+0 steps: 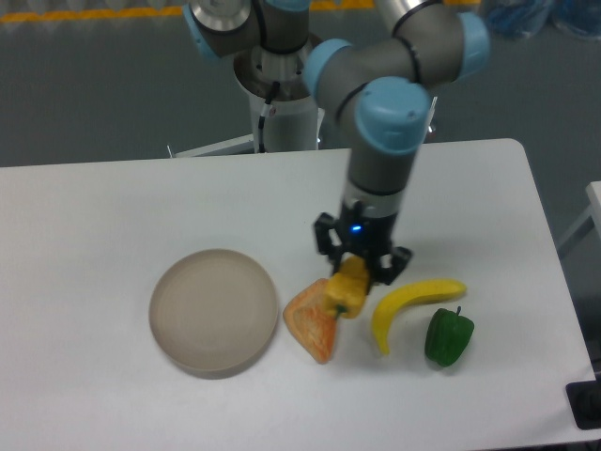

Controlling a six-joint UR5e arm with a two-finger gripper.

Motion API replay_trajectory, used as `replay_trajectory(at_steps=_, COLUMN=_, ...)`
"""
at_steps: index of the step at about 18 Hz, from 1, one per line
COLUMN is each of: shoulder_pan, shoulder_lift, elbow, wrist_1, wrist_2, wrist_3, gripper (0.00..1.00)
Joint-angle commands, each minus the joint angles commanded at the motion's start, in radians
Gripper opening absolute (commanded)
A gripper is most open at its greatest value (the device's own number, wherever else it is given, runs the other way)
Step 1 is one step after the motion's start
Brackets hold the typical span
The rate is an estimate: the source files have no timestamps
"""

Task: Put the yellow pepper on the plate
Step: 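Carry the yellow pepper over the clear plate and lower it, then set the yellow pepper down on the plate and open the gripper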

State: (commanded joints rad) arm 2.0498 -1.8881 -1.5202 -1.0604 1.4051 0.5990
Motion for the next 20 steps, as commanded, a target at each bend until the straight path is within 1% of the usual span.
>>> replay_trajectory(at_steps=1, shoulder_pan=-0.041, shoulder_lift=-0.015, elbow=0.0, wrist_1=0.049, wrist_2=0.005, wrist_3=-0.09, gripper=0.44)
replay_trajectory(at_steps=3, shoulder_pan=-0.074, shoulder_lift=-0.028, elbow=-0.011, wrist_1=0.062, wrist_2=0.009, wrist_3=-0.171, gripper=0.43)
replay_trajectory(at_steps=5, shoulder_pan=-0.109, shoulder_lift=-0.029, elbow=-0.032, wrist_1=0.068, wrist_2=0.008, wrist_3=-0.186, gripper=0.43)
replay_trajectory(at_steps=7, shoulder_pan=-0.126, shoulder_lift=-0.035, elbow=-0.049, wrist_1=0.072, wrist_2=0.008, wrist_3=-0.185, gripper=0.43)
replay_trajectory(at_steps=8, shoulder_pan=-0.132, shoulder_lift=-0.039, elbow=-0.063, wrist_1=0.086, wrist_2=0.008, wrist_3=-0.183, gripper=0.43)
replay_trajectory(at_steps=9, shoulder_pan=-0.134, shoulder_lift=-0.042, elbow=-0.075, wrist_1=0.117, wrist_2=0.009, wrist_3=-0.182, gripper=0.43)
replay_trajectory(at_steps=11, shoulder_pan=-0.137, shoulder_lift=-0.045, elbow=-0.126, wrist_1=0.205, wrist_2=0.008, wrist_3=-0.163, gripper=0.43)
replay_trajectory(at_steps=12, shoulder_pan=-0.146, shoulder_lift=-0.045, elbow=-0.142, wrist_1=0.238, wrist_2=0.008, wrist_3=-0.147, gripper=0.43)
replay_trajectory(at_steps=14, shoulder_pan=-0.155, shoulder_lift=-0.045, elbow=-0.166, wrist_1=0.244, wrist_2=0.02, wrist_3=-0.084, gripper=0.43)
replay_trajectory(at_steps=18, shoulder_pan=-0.172, shoulder_lift=-0.052, elbow=-0.193, wrist_1=0.25, wrist_2=0.046, wrist_3=-0.074, gripper=0.43)
replay_trajectory(at_steps=20, shoulder_pan=-0.172, shoulder_lift=-0.052, elbow=-0.195, wrist_1=0.249, wrist_2=0.045, wrist_3=-0.071, gripper=0.43)
